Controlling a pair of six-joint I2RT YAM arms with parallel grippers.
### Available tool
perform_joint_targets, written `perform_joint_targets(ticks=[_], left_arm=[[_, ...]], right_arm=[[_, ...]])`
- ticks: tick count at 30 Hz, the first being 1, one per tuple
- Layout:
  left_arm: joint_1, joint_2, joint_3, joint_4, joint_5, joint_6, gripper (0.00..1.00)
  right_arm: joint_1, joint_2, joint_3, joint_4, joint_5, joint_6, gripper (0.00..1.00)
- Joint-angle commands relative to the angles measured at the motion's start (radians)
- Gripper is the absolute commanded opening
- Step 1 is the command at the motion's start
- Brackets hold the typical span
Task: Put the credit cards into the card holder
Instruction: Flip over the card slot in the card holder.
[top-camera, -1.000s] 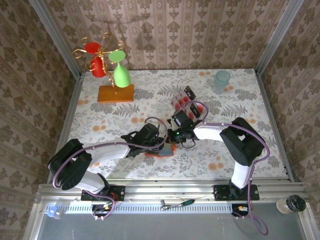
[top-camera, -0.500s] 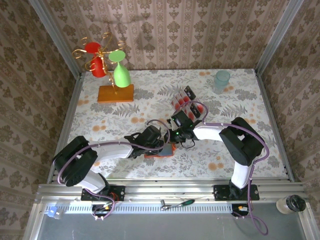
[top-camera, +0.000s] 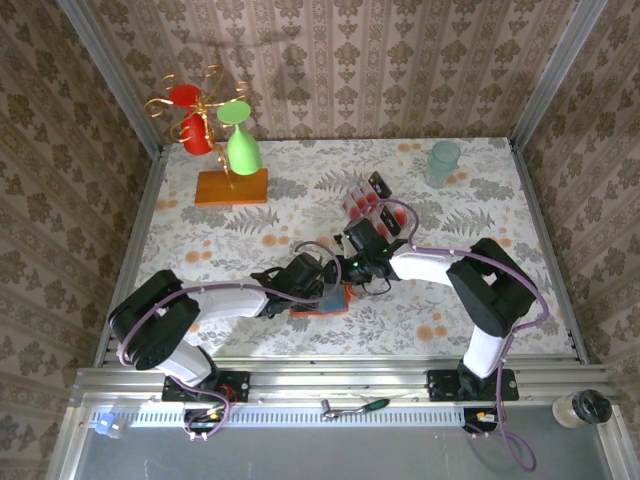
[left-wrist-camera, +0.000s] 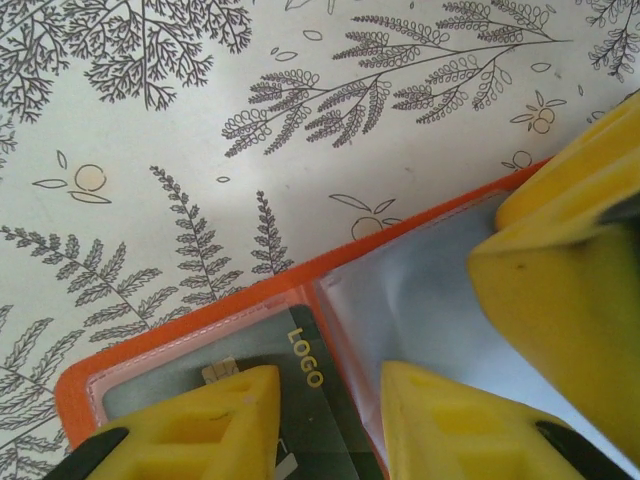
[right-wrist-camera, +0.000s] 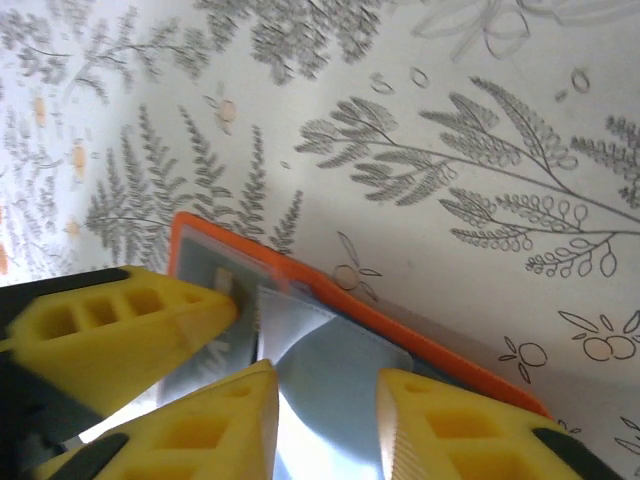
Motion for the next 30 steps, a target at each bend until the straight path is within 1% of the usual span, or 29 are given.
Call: perform_joint_targets(ticks=[1,4,12,19,25,30], left_arm=[[-0.01,0.024,-0.026,-0.028,0.001,-0.004,0.32],[-0.01,0.022,-0.03,-0.027,0.001,-0.005,0.31],[-0.009,0.019,-0.03,-0.028,-0.003,-0.007,0.32],[-0.011,-0.001,-0.024,-0.038,-0.007,-0.007,0.33],[-0.008,-0.071,-0.014,-0.062,-0.023,-0.004,0.39],[0.002,-0.188,-0.025,-0.082,-0.058,-0.016,0.47]], right_arm=[[-0.002,-0.046,-0.033,-0.01,0.022,0.016,0.35],[-0.001,-0.043,-0.056,0.012,0.024,0.029,0.39],[-0.001,-0.006,-0.069,0.049,0.0,0.045,0.4],[-0.001,0.009,-0.034,0.045,-0.088,0.026,0.4],[0.001,-0.024,-0.009,0.019,-0.134,0.018,0.4],[0.015,-0.05,0.015,-0.012,-0.156,0.021,0.4]])
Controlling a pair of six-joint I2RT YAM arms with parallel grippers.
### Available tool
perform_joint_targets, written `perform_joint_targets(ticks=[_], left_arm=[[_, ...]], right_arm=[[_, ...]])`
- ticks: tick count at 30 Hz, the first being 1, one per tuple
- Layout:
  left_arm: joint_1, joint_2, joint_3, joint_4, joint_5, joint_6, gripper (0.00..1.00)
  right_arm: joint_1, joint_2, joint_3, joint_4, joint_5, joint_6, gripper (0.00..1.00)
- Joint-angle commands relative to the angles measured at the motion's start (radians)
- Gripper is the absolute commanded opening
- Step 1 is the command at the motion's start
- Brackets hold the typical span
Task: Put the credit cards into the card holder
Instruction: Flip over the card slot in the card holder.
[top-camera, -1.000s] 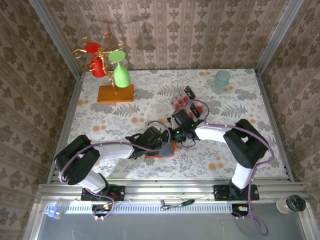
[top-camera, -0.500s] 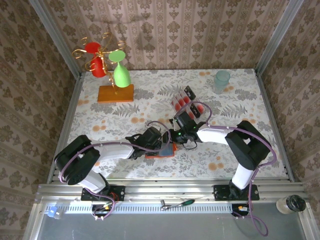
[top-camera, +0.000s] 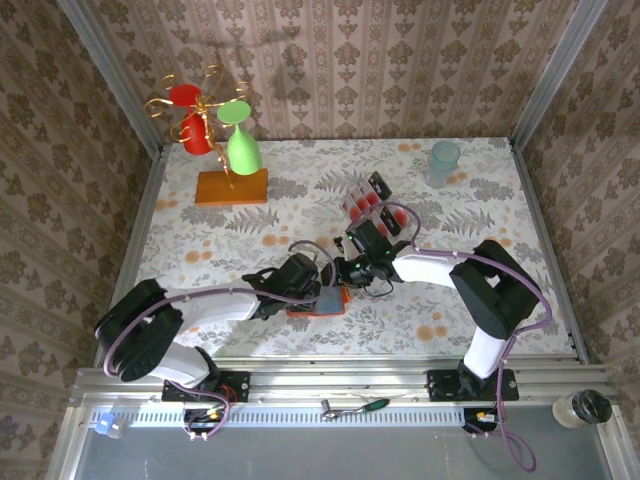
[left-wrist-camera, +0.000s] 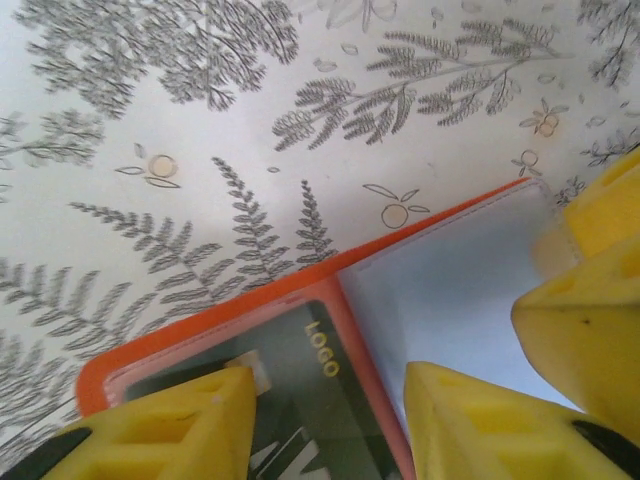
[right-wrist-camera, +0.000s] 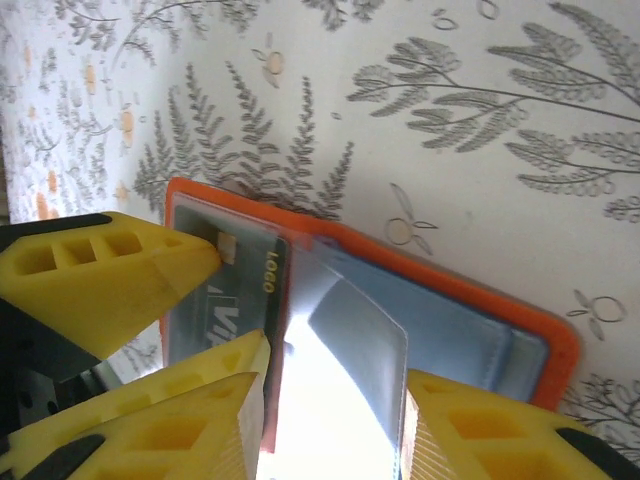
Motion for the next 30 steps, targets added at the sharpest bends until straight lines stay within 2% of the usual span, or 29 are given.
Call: perform_joint_targets(ticks=[1,6,9,16,23,30], left_arm=[[0.006,-0.103,-0.011,-0.013,-0.025,-0.014,0.47],[0.056,-0.245,-0.052,-0.041,-0.028,-0.023,0.49],[0.093,-0.335,-0.084,-0.065,-0.026,-0.024,0.5],[0.177,-0.49,-0.149,-0.115,0.0,-0.023,0.51],[0.219,-0.534,-0.182,-0.124,0.031,-0.02,0.51],[0.223,-0.53,-0.199,-0.113,0.052,-0.023,0.51]], right_arm=[[0.02,-0.039,0.041,-0.034,-0.048,-0.002,0.4],[0.057,-0.04,0.068,-0.051,-0.039,0.014,0.41],[0.086,-0.025,0.096,-0.069,-0.021,0.021,0.46],[0.156,0.094,0.196,-0.063,0.002,0.05,0.5],[0.181,0.218,0.254,-0.028,0.011,0.086,0.5],[0.179,0.211,0.251,-0.024,0.023,0.087,0.5]])
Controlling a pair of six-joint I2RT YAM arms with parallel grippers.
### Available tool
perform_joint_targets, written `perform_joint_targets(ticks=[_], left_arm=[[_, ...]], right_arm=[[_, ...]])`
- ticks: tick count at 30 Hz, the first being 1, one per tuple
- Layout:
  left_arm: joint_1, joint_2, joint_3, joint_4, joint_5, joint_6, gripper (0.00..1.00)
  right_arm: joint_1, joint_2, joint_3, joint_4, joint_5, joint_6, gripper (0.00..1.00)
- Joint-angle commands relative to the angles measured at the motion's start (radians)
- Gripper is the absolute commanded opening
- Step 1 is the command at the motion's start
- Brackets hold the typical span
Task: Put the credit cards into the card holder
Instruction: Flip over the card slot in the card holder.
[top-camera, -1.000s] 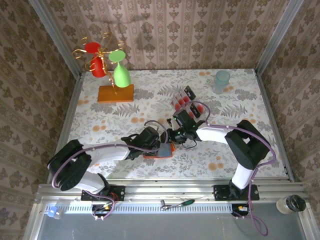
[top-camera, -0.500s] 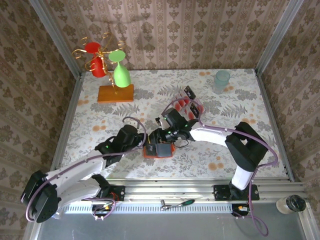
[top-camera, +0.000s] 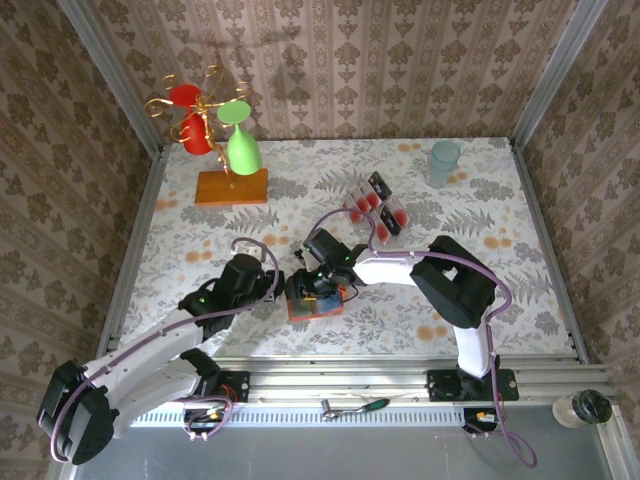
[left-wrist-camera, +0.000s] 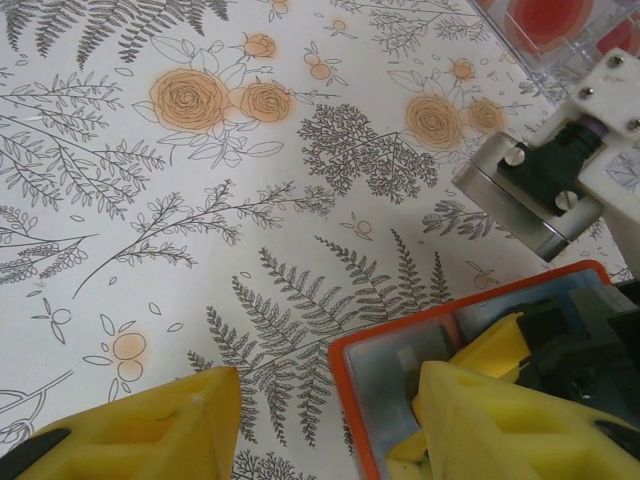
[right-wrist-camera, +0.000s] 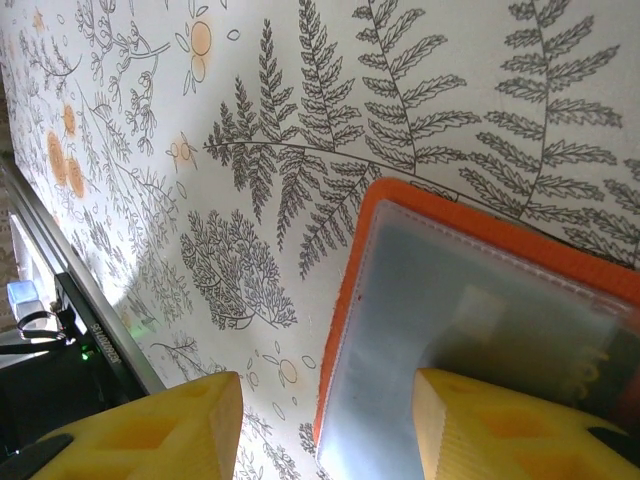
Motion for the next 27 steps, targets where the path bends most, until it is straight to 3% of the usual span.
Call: perform_joint_targets(ticks=[1,14,20,27], left_arm=[[0.005,-0.006,-0.023,0.004,0.022,-0.011,0.51],[0.006,0.017,-0.036,0.028,0.041,-0.03,0.51],[0.003,0.048,-0.028,0.05,0.058,-0.03,0.51],[-0.015,0.089,-0.02,0.078,0.07,-0.028,0.51]], right_arm=[[-0.003,-0.015,0.017,-0.001,0.028,0.008,0.5],[-0.051,-0.113,-0.084,0.044,0.049,0.022,0.45],[-0.066,-0.118,-0.122,0.073,0.051,0.031,0.33],[-0.067,-0.099,-0.127,0.082,0.058,0.036,0.09]])
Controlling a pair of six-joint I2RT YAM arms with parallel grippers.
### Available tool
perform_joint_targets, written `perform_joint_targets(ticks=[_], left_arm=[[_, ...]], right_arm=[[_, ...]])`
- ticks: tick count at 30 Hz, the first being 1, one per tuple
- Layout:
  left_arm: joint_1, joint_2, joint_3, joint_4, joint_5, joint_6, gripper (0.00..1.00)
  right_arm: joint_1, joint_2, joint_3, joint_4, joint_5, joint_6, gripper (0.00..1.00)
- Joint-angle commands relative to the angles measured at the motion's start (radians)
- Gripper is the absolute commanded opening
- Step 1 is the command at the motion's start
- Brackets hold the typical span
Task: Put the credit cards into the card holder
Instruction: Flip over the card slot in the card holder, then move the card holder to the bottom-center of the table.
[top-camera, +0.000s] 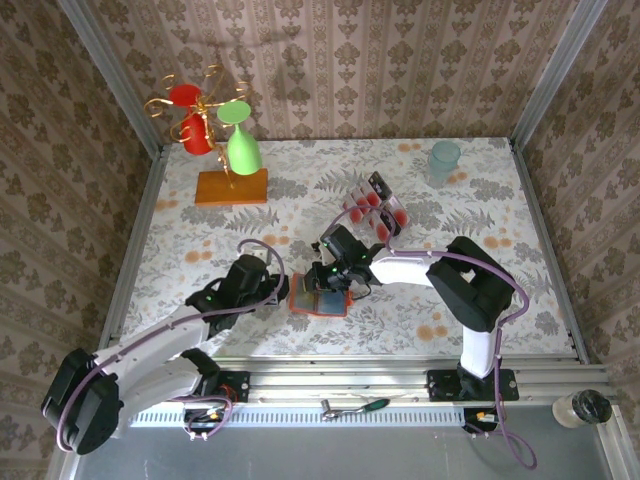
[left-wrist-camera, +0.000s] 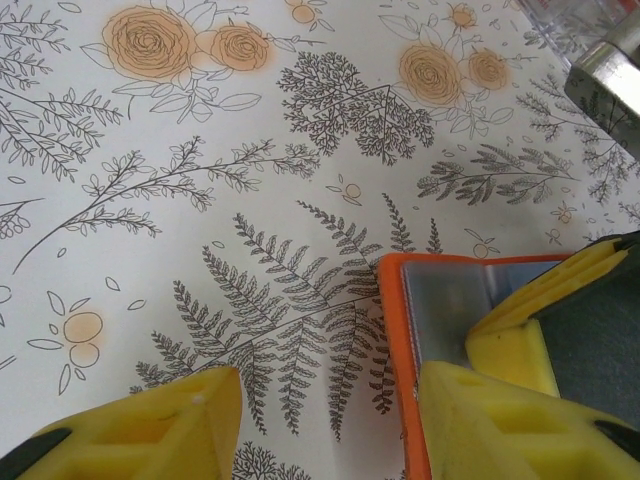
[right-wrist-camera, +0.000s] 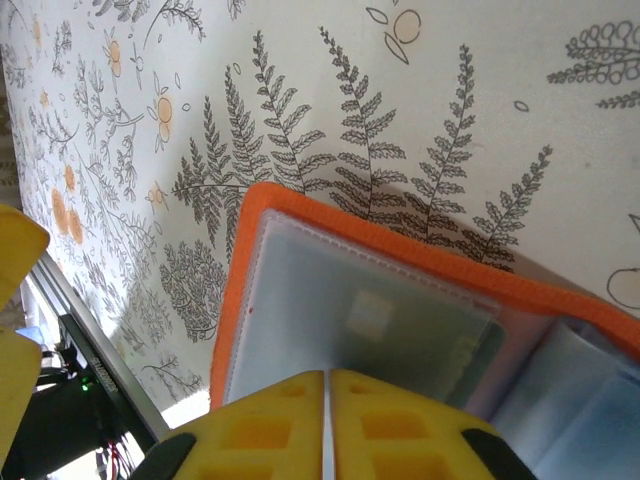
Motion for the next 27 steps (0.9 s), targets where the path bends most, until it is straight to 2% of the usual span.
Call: perform_joint_targets(ticks=[1,12,20,23,27], left_arm=[[-0.016,0.02,0.0,0.033,0.018,-0.013,0.51],[-0.085,0.139,0.0,0.084,0.005,-0.011,0.51],[-0.116,0.248,0.009,0.111,-0.008,-0.001,0.51],[-0.122,0.268,0.009,0.115,-0.02,-0.001,0.5],[-0.125,0.265,0.003,0.117,-0.029,-0.007,0.5]], right_arm=[[-0.006,0.001,-0.01,0.016,0.017,0.003,0.07],[-0.006,0.027,-0.001,0.008,0.018,-0.001,0.05],[-0.016,-0.043,-0.015,-0.022,0.029,-0.018,0.06],[-0.019,-0.107,-0.032,-0.076,0.067,-0.052,0.13],[-0.021,-0.203,-0.071,-0.193,0.177,-0.114,0.32]])
